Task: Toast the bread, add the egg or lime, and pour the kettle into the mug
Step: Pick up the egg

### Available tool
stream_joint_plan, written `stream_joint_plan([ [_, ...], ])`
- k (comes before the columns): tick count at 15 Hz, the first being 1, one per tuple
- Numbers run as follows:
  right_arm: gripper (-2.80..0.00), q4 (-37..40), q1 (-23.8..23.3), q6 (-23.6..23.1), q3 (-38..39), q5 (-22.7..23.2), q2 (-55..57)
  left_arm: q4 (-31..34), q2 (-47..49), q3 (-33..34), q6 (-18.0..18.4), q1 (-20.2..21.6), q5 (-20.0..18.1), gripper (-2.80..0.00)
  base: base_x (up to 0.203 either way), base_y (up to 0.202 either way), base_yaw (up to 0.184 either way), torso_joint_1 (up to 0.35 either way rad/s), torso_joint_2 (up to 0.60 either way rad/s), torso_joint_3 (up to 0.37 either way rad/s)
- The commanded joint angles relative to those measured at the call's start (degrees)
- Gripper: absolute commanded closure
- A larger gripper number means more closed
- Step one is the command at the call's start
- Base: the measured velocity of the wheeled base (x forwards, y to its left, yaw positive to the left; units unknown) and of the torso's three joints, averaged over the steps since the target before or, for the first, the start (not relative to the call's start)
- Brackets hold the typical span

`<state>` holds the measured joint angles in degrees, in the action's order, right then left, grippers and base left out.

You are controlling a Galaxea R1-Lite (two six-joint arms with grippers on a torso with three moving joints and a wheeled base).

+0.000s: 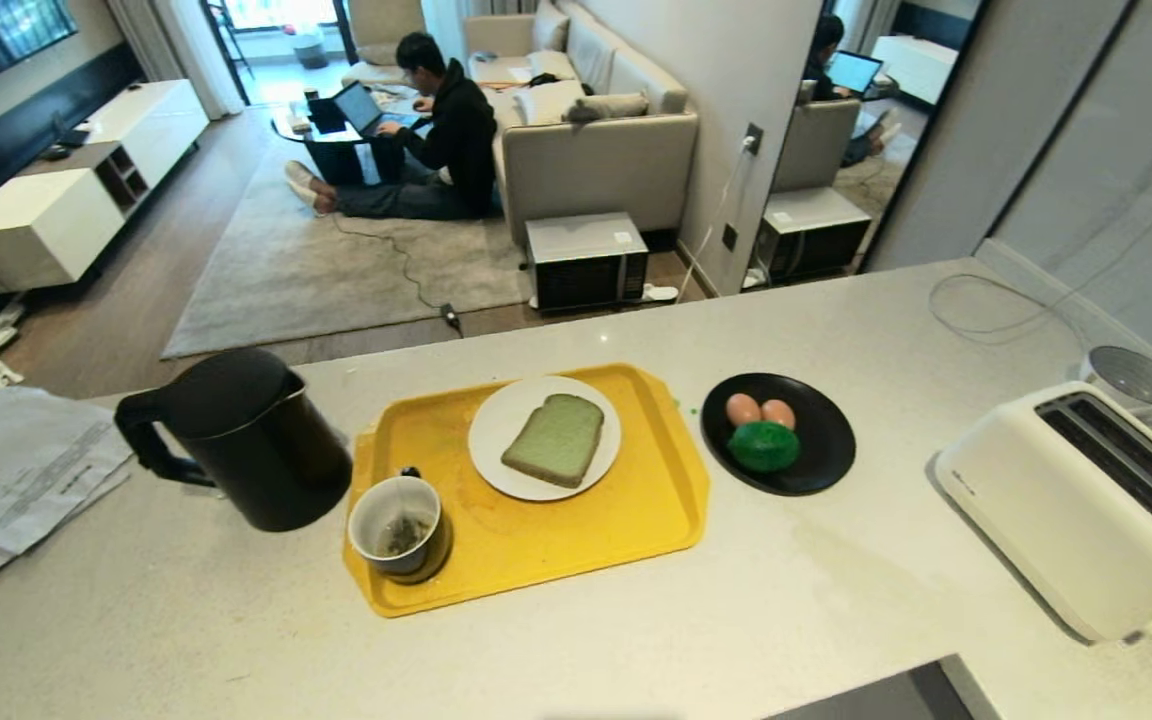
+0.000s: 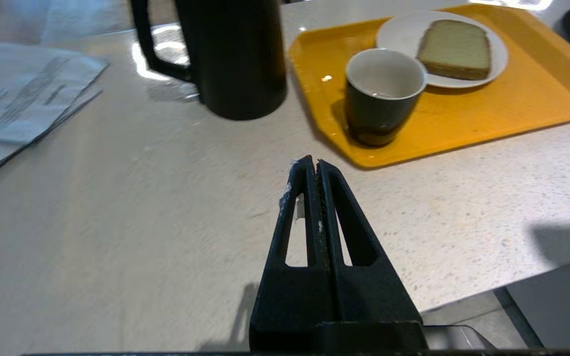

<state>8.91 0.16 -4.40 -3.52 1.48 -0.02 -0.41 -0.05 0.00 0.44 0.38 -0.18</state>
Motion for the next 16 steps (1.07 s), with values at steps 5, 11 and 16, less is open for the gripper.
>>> stream_joint_plan([
  [5, 0.0, 0.1, 0.0, -0.2, 0.0, -0.1, 0.0, 0.1, 0.0, 0.0, 0.0, 0.1, 0.0, 0.0, 0.002, 0.004, -0.099, 0.002, 0.0, 0.002],
  [11, 0.0, 0.1, 0.0, -0.3, 0.0, -0.2, 0.0, 0.1, 0.0, 0.0, 0.0, 0.1, 0.0, 0.0, 0.0, 0.0, 0.0, 0.014, -0.02, -0.012],
  [16, 0.0, 0.1, 0.0, -0.3, 0.0, -0.3, 0.0, 0.0, 0.0, 0.0, 0.0, 0.0, 0.0, 0.0, 0.0, 0.0, 0.0, 0.068, -0.13, -0.056],
])
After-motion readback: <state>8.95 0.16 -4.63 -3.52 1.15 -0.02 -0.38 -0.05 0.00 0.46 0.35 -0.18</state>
